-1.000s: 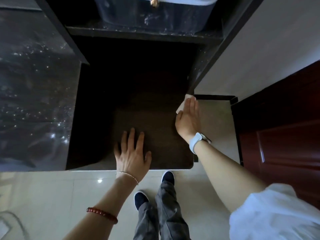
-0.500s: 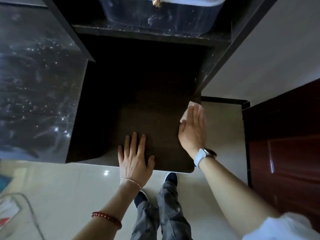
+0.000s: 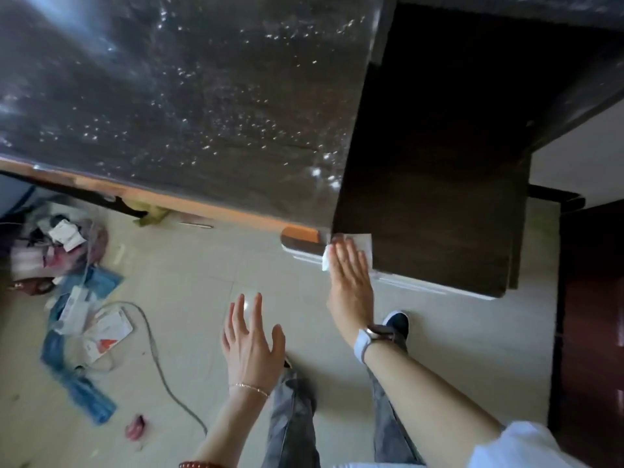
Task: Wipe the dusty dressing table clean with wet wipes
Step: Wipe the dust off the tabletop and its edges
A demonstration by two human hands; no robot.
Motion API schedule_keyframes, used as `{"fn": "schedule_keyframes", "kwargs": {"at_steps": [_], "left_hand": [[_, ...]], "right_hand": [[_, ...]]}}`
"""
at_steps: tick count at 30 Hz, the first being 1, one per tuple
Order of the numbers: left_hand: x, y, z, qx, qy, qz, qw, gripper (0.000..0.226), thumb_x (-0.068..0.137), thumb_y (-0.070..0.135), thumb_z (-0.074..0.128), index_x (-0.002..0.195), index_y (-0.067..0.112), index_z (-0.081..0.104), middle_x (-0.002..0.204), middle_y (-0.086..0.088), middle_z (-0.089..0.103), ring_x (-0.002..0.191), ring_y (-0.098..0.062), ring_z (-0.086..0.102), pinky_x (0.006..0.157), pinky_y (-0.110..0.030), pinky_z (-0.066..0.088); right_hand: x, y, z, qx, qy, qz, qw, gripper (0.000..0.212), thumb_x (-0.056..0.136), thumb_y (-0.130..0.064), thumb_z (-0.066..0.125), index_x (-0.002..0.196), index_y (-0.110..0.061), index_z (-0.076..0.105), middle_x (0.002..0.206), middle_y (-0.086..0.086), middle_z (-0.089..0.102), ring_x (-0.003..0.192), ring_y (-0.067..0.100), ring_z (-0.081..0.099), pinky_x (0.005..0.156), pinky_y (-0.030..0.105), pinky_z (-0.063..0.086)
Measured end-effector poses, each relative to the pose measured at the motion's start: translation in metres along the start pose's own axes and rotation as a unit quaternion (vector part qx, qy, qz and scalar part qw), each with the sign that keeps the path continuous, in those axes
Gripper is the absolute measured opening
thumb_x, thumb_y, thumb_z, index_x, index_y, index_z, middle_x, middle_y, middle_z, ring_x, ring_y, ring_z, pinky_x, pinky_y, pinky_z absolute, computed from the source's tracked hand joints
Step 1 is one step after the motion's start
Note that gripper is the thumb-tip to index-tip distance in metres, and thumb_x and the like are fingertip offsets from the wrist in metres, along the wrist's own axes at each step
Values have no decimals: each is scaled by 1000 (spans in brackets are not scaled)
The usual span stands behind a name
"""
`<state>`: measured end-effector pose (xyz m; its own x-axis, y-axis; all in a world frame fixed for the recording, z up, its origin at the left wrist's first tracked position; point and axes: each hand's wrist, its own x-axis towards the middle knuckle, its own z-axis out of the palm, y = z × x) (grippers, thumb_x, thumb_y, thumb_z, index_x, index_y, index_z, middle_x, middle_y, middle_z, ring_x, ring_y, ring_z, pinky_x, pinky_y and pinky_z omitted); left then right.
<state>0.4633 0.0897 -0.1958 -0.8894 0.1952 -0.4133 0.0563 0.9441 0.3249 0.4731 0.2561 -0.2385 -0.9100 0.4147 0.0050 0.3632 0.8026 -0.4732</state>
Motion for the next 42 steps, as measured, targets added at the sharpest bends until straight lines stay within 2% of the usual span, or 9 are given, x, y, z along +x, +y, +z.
{"fn": "schedule_keyframes", "kwargs": {"at_steps": [6,12,16,21,27,30,33,38,42], "left_hand": [[27,-63,-45,17,1,48,999,80,71,55,12,143,20,23,153,-12,17,142,-30,9,112,-47,13],[44,-82,-74,25,16,149,988,67,79,44,26,142,20,25,152,-14,20,141,-34,14,109,-51,22],[62,-77,-101,78,83,236,965,63,80,39,33,140,20,24,150,-17,25,138,-37,17,102,-57,30],[98,-45,-148,139,142,307,931,70,78,39,39,143,23,19,152,-14,19,138,-33,6,104,-62,19],[117,-28,-165,148,85,281,944,83,77,42,56,143,29,7,154,-8,15,142,-27,1,107,-63,13],[113,-25,-172,141,68,272,949,79,74,46,47,142,29,10,153,-8,21,140,-25,3,105,-64,17],[110,-21,-180,148,36,267,952,77,78,50,40,141,35,-2,156,-3,5,143,-26,-3,109,-60,7],[103,-8,-202,183,-22,244,952,73,86,51,37,143,35,-6,155,2,-12,142,-22,-14,113,-54,1],[104,0,-219,211,-42,232,949,64,82,53,32,142,35,18,155,-4,14,142,-26,11,108,-54,19]], "right_hand": [[1,-17,20,-40,103,63,992,37,82,8,46,118,3,54,129,24,53,123,36,48,109,35,22],[12,-63,28,73,205,158,963,21,78,14,51,91,4,63,105,22,61,103,23,41,92,28,35],[26,-112,36,112,94,130,981,27,87,-1,41,94,1,67,108,12,64,110,26,49,91,4,25],[38,-147,0,188,-11,138,972,25,94,-9,43,101,-10,67,113,3,67,107,16,58,84,13,34],[25,-165,-77,214,145,83,962,43,88,-33,38,112,-6,62,110,1,65,102,12,57,87,22,42],[45,-158,-117,187,240,108,947,39,92,-27,41,119,-4,57,116,4,61,107,12,55,89,24,43],[68,-146,-135,149,287,83,943,28,93,-12,46,117,-2,59,120,12,62,115,13,51,97,23,41],[59,-129,-107,6,106,-20,994,22,87,-8,50,108,-11,58,124,13,59,124,28,48,93,40,48],[52,-120,-112,-53,12,-49,997,42,97,-29,24,129,-9,44,134,14,51,130,26,35,111,33,23]]}}
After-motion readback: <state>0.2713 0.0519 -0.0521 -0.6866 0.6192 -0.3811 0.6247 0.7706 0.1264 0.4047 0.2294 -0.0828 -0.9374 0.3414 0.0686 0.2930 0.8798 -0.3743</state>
